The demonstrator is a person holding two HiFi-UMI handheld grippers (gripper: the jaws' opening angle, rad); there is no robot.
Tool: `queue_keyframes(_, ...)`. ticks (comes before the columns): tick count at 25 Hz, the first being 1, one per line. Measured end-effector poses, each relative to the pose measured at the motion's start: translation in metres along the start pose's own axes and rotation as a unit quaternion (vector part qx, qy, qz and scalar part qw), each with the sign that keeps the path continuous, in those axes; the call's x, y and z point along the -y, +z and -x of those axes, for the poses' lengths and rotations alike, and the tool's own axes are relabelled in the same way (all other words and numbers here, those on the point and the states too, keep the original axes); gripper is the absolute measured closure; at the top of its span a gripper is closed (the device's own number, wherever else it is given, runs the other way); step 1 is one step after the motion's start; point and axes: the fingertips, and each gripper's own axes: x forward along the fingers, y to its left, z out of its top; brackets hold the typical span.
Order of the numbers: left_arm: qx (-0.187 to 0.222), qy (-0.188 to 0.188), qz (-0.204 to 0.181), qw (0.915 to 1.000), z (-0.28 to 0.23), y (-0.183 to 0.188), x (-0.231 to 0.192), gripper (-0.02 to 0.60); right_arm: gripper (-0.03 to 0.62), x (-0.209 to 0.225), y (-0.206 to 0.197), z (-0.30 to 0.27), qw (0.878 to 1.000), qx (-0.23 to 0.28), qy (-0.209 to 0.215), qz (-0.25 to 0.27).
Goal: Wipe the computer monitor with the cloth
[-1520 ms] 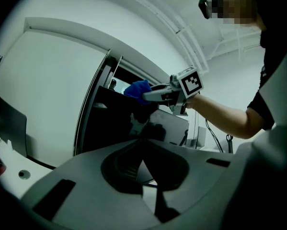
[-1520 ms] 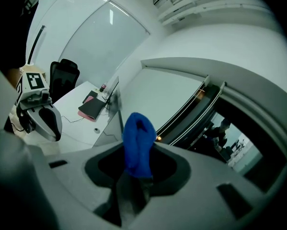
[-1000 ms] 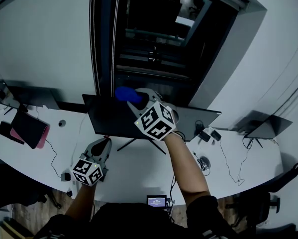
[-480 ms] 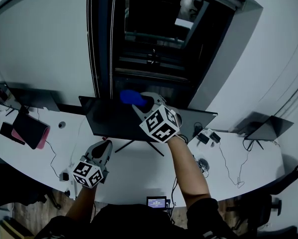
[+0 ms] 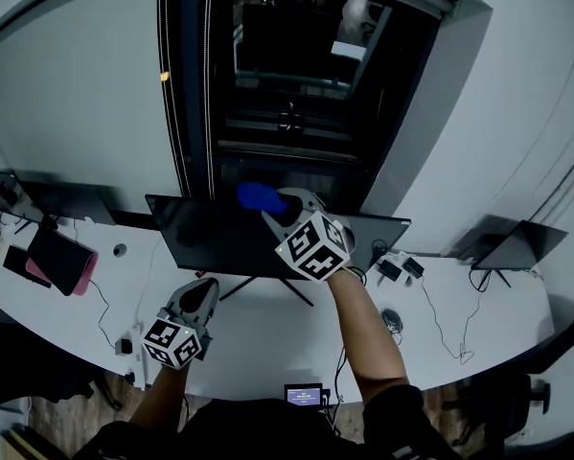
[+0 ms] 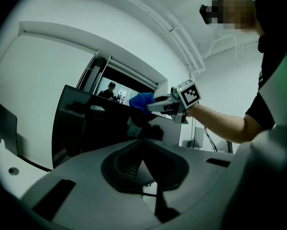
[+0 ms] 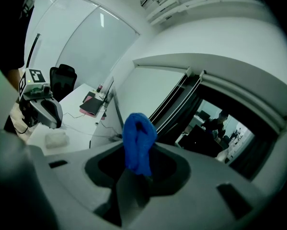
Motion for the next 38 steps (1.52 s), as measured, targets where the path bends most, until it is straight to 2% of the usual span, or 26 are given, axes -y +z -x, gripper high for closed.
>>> queue_keyframes(18, -0.003, -0.001, -0.016, 0.9999, -0.029, -0.003, 0.039, 0.588, 0.467, 0.025, -0.052, 0.044, 1.000, -0.001, -0.013, -0.011)
queue_keyframes(38, -0.012, -0.022, -0.023, 0.9994, -0.086, -0.014, 0.092, 0.588, 0.467, 0.062, -0.113, 0.096, 0.999, 0.002, -0.034, -0.031)
